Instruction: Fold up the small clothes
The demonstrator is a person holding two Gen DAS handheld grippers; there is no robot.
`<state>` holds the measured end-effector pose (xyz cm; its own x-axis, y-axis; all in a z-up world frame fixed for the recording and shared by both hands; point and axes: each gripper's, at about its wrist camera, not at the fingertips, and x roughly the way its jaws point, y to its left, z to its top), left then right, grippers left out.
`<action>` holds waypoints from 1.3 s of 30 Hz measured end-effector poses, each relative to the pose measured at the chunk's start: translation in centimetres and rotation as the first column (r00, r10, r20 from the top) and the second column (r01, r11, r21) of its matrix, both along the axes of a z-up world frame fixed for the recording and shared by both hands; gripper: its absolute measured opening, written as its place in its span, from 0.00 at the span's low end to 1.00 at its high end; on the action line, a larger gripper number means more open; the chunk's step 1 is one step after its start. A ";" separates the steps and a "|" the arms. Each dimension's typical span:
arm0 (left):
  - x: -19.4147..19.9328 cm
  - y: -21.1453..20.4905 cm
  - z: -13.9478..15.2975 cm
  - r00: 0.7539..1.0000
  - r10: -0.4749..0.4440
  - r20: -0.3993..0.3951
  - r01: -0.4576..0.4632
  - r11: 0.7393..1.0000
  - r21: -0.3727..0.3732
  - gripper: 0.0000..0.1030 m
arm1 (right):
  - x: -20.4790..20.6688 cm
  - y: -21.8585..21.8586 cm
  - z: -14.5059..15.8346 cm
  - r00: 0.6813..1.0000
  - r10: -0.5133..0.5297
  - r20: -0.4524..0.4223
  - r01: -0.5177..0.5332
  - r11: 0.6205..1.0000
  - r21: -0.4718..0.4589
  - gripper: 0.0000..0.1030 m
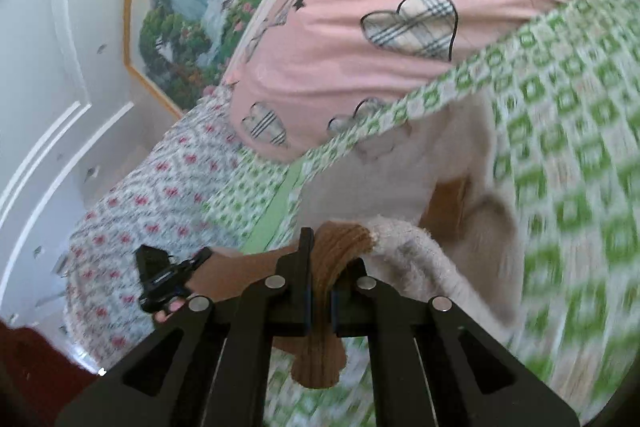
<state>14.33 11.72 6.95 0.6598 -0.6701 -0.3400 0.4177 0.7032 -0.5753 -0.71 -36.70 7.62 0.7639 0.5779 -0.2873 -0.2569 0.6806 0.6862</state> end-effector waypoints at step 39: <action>14.0 -13.7 -10.7 0.932 -0.216 -0.290 0.316 0.875 0.366 0.49 | 18.7 12.4 -7.0 0.914 0.234 -0.331 -0.382 0.768 -0.513 0.50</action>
